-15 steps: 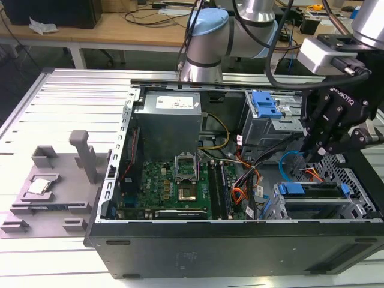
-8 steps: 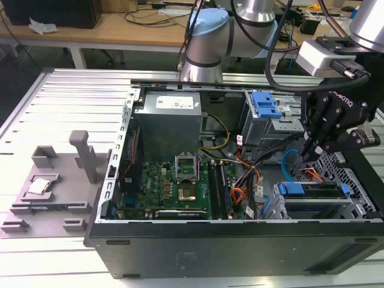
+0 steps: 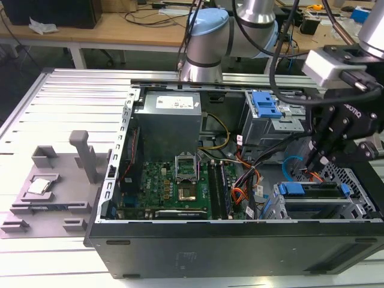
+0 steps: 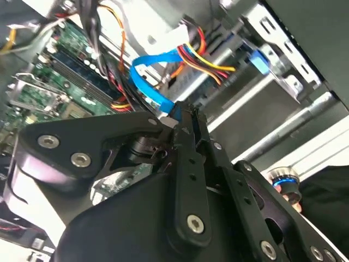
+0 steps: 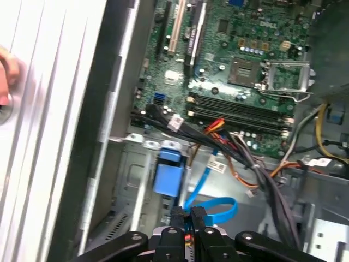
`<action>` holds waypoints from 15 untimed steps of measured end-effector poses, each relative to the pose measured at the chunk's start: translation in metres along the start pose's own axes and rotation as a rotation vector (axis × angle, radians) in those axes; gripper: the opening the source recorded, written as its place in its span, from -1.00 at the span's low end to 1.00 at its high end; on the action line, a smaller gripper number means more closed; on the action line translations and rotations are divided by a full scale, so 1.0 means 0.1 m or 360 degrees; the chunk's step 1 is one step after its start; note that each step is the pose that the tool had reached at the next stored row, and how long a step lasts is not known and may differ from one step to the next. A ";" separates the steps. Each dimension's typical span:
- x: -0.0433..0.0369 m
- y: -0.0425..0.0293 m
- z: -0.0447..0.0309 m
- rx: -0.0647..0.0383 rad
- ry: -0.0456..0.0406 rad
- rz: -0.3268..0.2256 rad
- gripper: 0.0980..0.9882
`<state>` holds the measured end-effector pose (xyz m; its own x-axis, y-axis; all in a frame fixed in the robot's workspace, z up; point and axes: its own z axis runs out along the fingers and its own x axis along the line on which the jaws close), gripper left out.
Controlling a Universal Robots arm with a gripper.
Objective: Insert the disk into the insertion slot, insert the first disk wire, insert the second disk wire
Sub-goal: 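Insert the second disk wire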
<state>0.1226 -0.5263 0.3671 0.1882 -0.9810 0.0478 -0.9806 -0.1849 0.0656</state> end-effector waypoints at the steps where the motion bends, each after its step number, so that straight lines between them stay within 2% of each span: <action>1: 0.024 0.004 0.011 0.0000 0.0000 0.0000 -0.85; 4: 0.058 0.007 0.065 0.0000 -0.0001 0.0023 -0.85; 7: 0.059 0.002 0.152 -0.0003 -0.0005 0.0089 -0.85; 9: 0.061 -0.031 0.221 -0.0005 -0.0008 0.0132 -0.85; 11: 0.074 -0.104 0.234 -0.0006 -0.0009 0.0141 -0.85; 15: 0.082 -0.152 0.234 -0.0006 -0.0010 0.0149 -0.85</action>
<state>0.1377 -0.5329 0.3432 0.0955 -0.9943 0.0478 -0.9936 -0.0923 0.0649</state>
